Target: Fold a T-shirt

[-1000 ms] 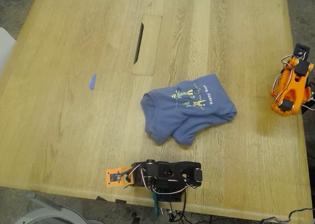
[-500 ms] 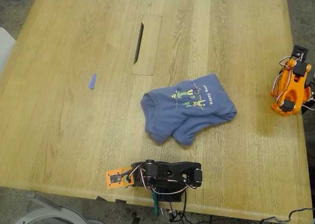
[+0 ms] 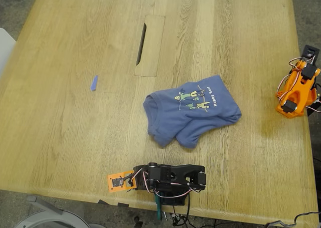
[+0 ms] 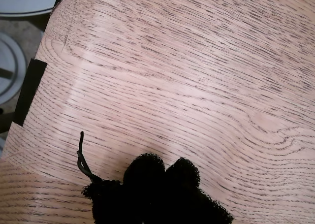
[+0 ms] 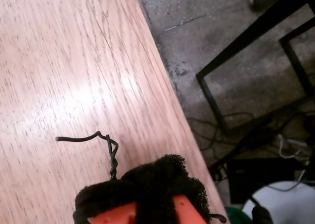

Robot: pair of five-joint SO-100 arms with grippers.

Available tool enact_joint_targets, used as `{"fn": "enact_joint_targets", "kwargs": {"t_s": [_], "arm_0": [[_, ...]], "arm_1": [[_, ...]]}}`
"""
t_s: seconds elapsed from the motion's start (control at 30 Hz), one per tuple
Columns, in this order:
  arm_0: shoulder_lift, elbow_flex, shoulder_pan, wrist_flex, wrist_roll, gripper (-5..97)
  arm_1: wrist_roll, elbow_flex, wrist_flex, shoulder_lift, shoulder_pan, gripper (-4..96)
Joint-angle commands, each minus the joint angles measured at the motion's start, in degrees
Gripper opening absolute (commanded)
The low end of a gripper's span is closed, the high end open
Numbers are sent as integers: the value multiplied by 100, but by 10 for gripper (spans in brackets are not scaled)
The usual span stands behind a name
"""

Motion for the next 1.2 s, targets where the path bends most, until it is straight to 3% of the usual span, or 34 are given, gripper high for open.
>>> {"fn": "enact_joint_targets", "kwargs": {"t_s": [0.0, 0.17, 0.37, 0.6, 0.7, 1.17], "arm_0": [[659, -53, 185, 0, -105, -1], [659, -53, 255, 9, -202, -1], [650, -53, 18, 9, -229, 0], [650, -53, 132, 9, -202, 0], [650, -53, 176, 9, -79, 0], [650, -53, 167, 9, -35, 1]], "arm_1": [[105, 387, 167, 53, 352, 63], [202, 387, 176, 53, 501, 65], [712, 387, 132, 53, 686, 52], [659, 387, 141, 53, 633, 31], [167, 387, 176, 53, 615, 31], [185, 387, 176, 53, 598, 31]]}}
